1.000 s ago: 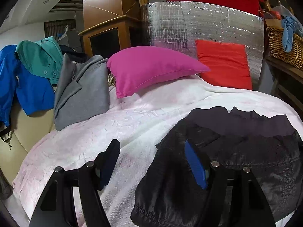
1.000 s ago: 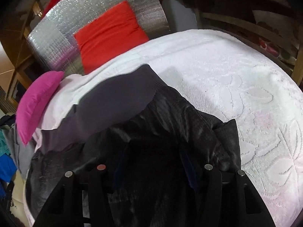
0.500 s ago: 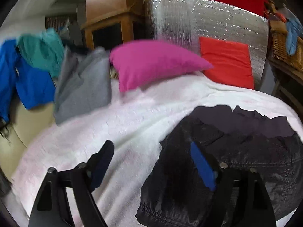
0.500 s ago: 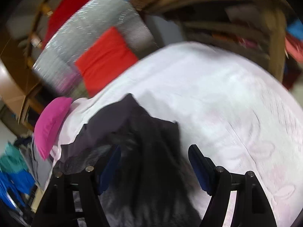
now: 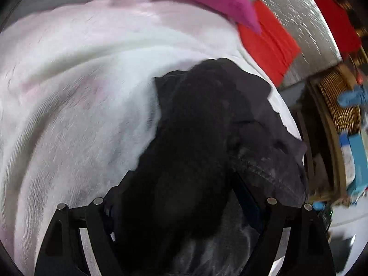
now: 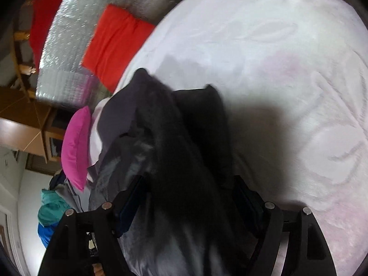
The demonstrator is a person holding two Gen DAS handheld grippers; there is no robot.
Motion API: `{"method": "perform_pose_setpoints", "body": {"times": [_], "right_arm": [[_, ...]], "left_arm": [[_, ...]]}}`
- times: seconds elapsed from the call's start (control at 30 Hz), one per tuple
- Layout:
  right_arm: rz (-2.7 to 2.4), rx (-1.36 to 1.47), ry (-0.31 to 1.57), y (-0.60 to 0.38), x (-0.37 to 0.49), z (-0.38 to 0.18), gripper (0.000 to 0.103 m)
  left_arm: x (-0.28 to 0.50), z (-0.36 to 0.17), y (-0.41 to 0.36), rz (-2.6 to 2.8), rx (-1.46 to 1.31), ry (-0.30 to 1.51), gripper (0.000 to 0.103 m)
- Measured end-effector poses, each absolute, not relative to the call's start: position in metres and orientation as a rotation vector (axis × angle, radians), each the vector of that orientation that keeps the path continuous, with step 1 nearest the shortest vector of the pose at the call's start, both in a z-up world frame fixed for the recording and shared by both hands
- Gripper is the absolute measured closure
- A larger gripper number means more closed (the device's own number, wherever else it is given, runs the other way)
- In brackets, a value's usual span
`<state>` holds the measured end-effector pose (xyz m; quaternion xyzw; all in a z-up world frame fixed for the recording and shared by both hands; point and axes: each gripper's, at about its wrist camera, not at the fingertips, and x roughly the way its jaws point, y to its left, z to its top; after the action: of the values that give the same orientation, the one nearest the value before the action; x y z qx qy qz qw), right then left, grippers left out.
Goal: Fold large clothes
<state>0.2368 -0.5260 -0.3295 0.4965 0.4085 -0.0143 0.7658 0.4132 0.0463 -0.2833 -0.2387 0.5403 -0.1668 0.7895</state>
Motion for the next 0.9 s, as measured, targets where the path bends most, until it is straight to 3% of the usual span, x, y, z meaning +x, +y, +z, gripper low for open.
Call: {"method": "perform_pose_setpoints", "body": {"times": [0.03,0.07,0.1,0.17,0.27,0.37,0.4,0.47,0.57,0.67,0.8,0.9], "right_arm": [[-0.02,1.063,0.88,-0.522,0.239,-0.327,0.023],[-0.021,1.022,0.879,-0.515,0.242,-0.324,0.027],[-0.034,0.971,0.884,-0.509,0.244,-0.319,0.031],[-0.052,0.898,0.873,-0.503,0.244,-0.306,0.052],[-0.057,0.842,0.785,-0.499,0.237,-0.282,0.064],[-0.096,0.804,0.791,-0.499,0.241,-0.285,0.064],[-0.12,0.809,0.836,-0.501,0.246,-0.296,0.061],[-0.142,0.851,0.863,-0.508,0.245,-0.306,0.045],[-0.135,0.942,0.821,-0.52,0.231,-0.294,0.041],[-0.135,0.979,0.709,-0.525,0.196,-0.27,0.026],[-0.087,1.034,0.651,-0.521,0.15,-0.253,0.024],[-0.02,1.12,0.664,-0.503,0.122,-0.262,0.024]], "left_arm": [[0.411,-0.282,0.045,-0.377,-0.534,1.151,0.026],[0.408,-0.281,0.043,-0.384,-0.548,1.133,0.045],[0.406,-0.278,0.041,-0.377,-0.528,1.121,0.058],[0.401,-0.272,0.036,-0.382,-0.484,1.102,0.066],[0.389,-0.258,0.028,-0.413,-0.427,1.064,0.072],[0.38,-0.258,0.028,-0.395,-0.399,1.076,0.071],[0.383,-0.265,0.03,-0.365,-0.404,1.104,0.064],[0.388,-0.272,0.036,-0.332,-0.443,1.138,0.048],[0.382,-0.261,0.043,-0.291,-0.469,1.13,0.045],[0.359,-0.231,0.052,-0.235,-0.44,1.009,0.041],[0.317,-0.205,0.064,-0.256,-0.443,0.872,0.03],[0.288,-0.21,0.066,-0.329,-0.521,0.895,0.03]]}}
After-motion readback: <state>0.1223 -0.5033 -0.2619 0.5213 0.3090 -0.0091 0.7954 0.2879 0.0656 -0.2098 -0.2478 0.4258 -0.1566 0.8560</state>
